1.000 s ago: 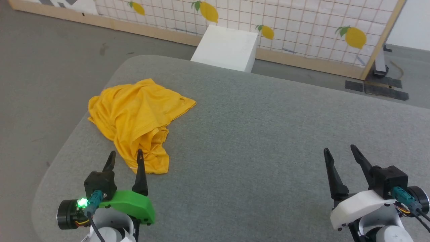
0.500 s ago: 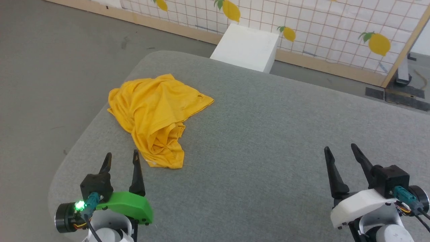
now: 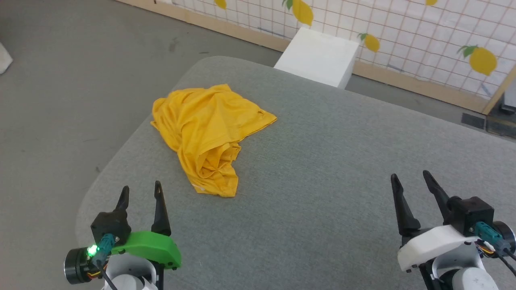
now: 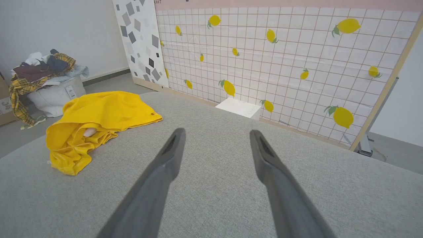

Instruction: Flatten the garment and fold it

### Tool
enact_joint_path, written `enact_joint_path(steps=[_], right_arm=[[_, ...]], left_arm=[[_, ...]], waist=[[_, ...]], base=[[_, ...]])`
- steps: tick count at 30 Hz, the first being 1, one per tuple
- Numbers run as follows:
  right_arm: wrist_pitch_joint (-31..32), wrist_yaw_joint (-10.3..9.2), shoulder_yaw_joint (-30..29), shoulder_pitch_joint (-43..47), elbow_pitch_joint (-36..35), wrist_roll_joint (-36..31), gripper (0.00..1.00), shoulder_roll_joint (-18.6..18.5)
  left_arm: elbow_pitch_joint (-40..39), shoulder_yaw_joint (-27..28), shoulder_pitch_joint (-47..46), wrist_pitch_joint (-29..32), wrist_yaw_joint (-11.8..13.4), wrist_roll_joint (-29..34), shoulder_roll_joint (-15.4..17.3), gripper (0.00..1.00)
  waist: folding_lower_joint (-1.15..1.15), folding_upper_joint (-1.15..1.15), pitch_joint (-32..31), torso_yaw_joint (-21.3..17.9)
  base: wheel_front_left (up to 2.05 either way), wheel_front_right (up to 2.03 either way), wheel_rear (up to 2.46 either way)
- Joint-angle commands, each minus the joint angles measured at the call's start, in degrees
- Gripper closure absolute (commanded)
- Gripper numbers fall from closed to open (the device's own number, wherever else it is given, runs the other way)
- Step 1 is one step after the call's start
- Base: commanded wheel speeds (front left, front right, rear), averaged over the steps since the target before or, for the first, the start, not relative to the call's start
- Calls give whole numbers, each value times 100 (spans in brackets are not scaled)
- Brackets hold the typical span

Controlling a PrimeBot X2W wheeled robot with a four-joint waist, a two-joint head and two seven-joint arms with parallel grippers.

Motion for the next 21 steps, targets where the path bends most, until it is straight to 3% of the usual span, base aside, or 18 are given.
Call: enact_joint_path(steps=[1,21], right_arm=[[-51,-6,-20,-112,21,41,0,7],[-131,-8,-39,-162,97,167,0,9]], left_arm=[[35,3,-121,-66,41,-53,27,0],[246,9,-159,-301,184,-280,51,0]], waist=[[0,0,16,86],[0,0,38,681]], base=[[0,0,0],[0,0,0]])
